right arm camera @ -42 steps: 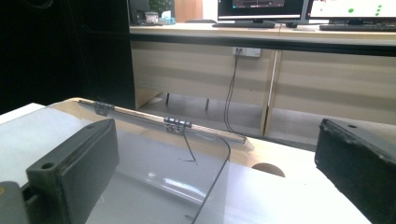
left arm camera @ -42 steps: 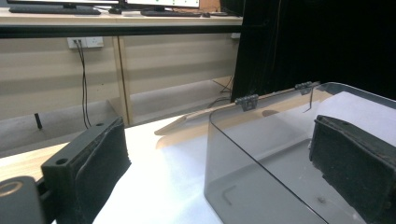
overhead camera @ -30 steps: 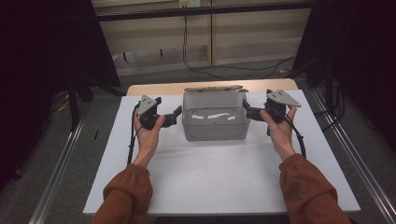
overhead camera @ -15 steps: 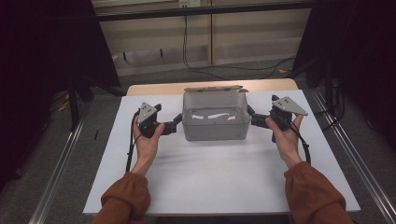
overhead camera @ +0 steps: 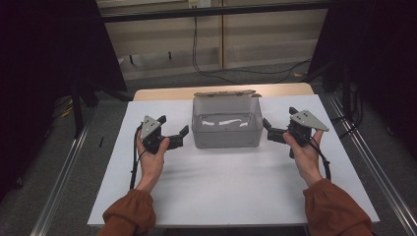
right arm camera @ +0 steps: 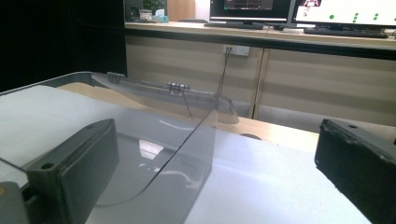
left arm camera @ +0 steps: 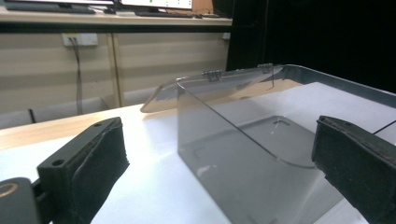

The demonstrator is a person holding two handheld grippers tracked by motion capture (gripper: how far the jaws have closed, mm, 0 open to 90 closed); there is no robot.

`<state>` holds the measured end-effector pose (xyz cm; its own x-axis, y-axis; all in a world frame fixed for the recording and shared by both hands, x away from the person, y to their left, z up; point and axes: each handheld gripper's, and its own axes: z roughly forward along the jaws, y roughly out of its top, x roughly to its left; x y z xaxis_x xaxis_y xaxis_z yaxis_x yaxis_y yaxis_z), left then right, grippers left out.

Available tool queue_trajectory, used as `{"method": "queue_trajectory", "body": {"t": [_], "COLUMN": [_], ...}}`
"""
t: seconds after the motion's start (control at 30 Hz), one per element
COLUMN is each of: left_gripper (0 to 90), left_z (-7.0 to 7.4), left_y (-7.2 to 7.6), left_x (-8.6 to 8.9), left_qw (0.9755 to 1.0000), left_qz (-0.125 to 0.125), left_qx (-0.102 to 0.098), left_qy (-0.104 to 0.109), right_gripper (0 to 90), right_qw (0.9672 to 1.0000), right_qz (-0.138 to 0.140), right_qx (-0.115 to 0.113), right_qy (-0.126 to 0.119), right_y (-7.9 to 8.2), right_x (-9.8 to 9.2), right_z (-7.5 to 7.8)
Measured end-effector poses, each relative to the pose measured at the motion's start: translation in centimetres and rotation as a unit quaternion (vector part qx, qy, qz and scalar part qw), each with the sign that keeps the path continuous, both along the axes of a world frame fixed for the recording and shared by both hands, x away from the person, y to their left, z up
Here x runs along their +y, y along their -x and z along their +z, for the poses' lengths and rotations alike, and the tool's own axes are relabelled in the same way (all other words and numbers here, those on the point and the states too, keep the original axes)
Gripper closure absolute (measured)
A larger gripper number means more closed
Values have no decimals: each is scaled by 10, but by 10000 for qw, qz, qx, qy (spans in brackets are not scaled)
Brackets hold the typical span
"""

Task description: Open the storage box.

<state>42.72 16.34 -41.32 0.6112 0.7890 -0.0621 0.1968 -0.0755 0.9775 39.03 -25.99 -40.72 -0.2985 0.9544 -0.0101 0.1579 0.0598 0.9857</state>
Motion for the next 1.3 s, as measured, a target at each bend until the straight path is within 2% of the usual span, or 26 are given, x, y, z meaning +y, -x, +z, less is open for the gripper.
{"method": "queue_trajectory", "body": {"t": [0.4, 0.5, 0.7, 0.8, 0.83, 0.9, 0.97, 1.1, 1.17, 1.23, 1.3], "left_gripper": [30, 30, 30, 30, 28, 24, 24, 24, 24, 24, 24], "left_z": [3, 1, -2, -1, -1, 0, -1, -3, -4, -5, -7], "left_y": [21, 30, 40, 47, 50, 56, 59, 64, 69, 71, 76], "left_x": [7, 9, 16, 19, 20, 21, 23, 30, 33, 35, 36], "left_qw": [10000, 9999, 9998, 9999, 9998, 9997, 9996, 9993, 9988, 9991, 9991], "left_qz": [-34, -22, 133, 135, 124, 144, 180, 333, 447, 396, 388], "left_qx": [-56, -114, -105, -75, -99, -206, -209, -130, -187, -122, -137], "left_qy": [18, -66, 57, 64, 104, 12, 46, 85, 120, 120, 111], "right_gripper": [0, 0, 0, 0, 0, 0, 0, 0, 0, 0, 0], "right_qw": [10000, 10000, 9999, 9999, 9999, 9999, 9999, 9996, 9995, 9996, 9996], "right_qz": [7, -41, -55, -38, -32, -11, -50, -166, -223, -226, -239], "right_qx": [-53, -66, -119, -125, -114, -85, -75, -135, -137, -114, -135], "right_qy": [-11, -14, 66, 101, 122, 140, 117, 161, 161, 142, 111], "right_y": [20, 28, 40, 46, 47, 51, 55, 62, 66, 70, 74], "right_x": [-4, -8, -11, -11, -11, -12, -12, -13, -14, -15, -16], "right_z": [-3, -5, -7, -9, -10, -13, -15, -16, -17, -18, -17]}}
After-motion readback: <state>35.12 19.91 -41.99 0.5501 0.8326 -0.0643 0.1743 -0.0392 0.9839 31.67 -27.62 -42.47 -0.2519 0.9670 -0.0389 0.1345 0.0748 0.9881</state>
